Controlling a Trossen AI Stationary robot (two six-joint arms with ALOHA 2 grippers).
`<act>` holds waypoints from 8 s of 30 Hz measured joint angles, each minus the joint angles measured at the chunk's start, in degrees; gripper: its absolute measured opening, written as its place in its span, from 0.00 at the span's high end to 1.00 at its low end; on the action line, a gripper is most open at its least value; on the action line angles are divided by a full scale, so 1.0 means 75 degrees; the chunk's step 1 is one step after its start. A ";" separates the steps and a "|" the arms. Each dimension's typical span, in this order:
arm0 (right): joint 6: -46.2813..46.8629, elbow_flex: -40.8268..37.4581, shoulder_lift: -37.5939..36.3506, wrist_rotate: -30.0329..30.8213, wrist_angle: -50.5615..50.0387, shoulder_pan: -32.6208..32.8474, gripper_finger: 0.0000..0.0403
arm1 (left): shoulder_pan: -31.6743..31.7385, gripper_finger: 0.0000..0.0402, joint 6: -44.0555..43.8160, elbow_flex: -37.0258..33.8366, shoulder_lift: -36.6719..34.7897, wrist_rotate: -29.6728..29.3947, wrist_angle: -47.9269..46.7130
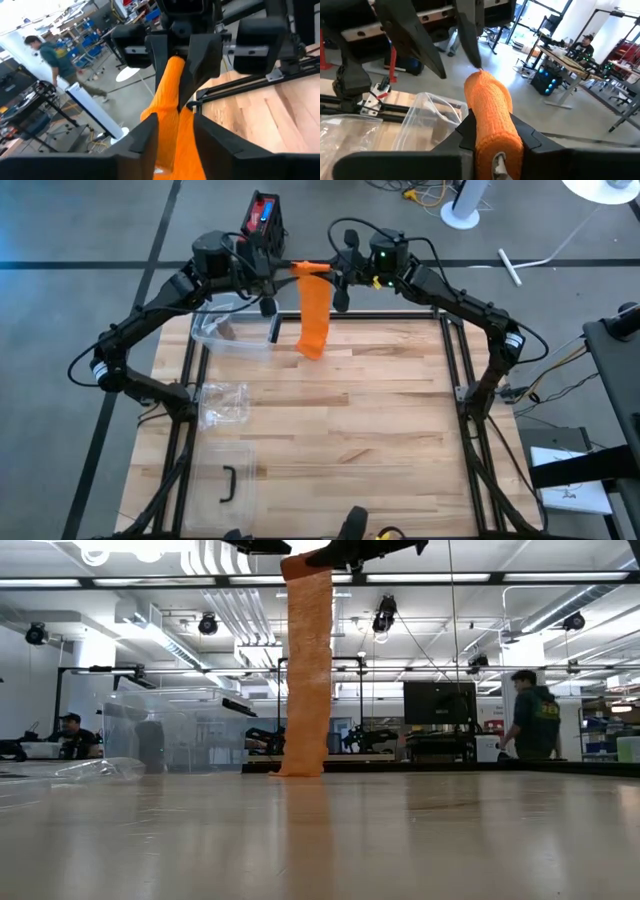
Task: Roll bandage
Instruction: Roll the orange bandage
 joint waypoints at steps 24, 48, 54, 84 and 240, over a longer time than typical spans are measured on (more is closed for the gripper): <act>-0.0374 -0.0009 0.0000 -0.0542 -0.0136 0.0184 0.87 | 0.0234 0.94 0.0178 0.0000 0.0167 0.0181 -0.0550; -0.0438 0.0044 -0.0446 -0.0402 -0.0085 0.0125 0.87 | 0.0350 0.82 0.0241 -0.0137 -0.0149 -0.0395 -0.1350; -0.0717 -0.0037 -0.0294 -0.0406 -0.0410 0.0152 0.87 | 0.0316 0.83 0.0160 -0.0137 -0.0233 -0.0140 -0.0965; -0.1521 -0.0027 -0.0114 -0.0058 -0.0651 0.0226 0.87 | 0.0342 0.99 -0.0782 -0.0105 0.0308 0.0697 -0.0317; 0.4334 -0.1768 -0.0393 0.1663 0.2383 0.1910 0.89 | 0.0013 0.61 -0.2753 -0.6768 -0.5052 0.3036 0.3905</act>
